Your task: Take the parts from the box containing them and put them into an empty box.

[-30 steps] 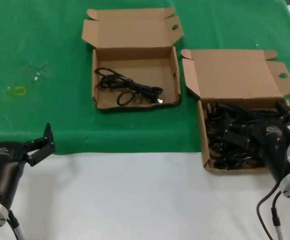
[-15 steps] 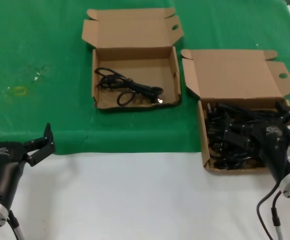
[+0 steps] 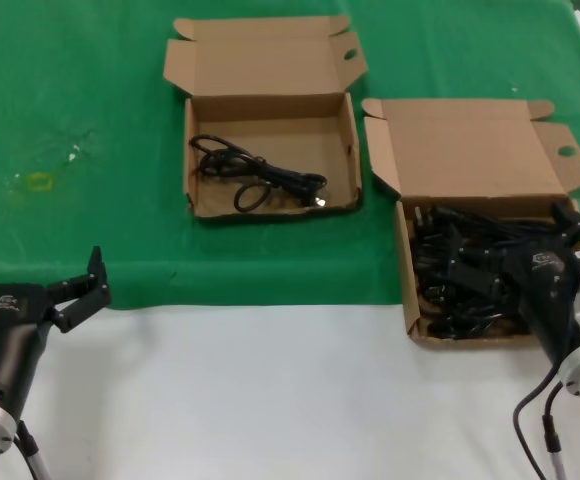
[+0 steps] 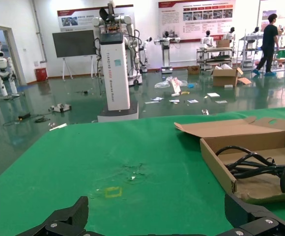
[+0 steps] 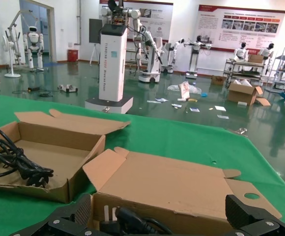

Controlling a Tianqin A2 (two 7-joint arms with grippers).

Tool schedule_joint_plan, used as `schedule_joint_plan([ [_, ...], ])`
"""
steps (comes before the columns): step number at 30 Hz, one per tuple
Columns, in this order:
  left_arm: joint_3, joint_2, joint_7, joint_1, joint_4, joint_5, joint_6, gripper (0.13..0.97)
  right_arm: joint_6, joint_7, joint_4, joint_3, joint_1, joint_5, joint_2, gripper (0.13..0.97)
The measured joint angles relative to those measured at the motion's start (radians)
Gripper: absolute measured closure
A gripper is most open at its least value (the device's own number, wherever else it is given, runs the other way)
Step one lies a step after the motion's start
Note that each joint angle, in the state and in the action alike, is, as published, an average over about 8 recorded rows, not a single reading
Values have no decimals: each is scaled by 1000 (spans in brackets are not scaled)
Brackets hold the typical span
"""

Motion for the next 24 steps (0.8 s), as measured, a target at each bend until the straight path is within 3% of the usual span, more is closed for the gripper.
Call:
schedule_joint_plan([
  [24, 0, 0, 0, 0, 0, 0, 0, 132, 0, 0, 0, 0, 0, 0, 0, 129],
])
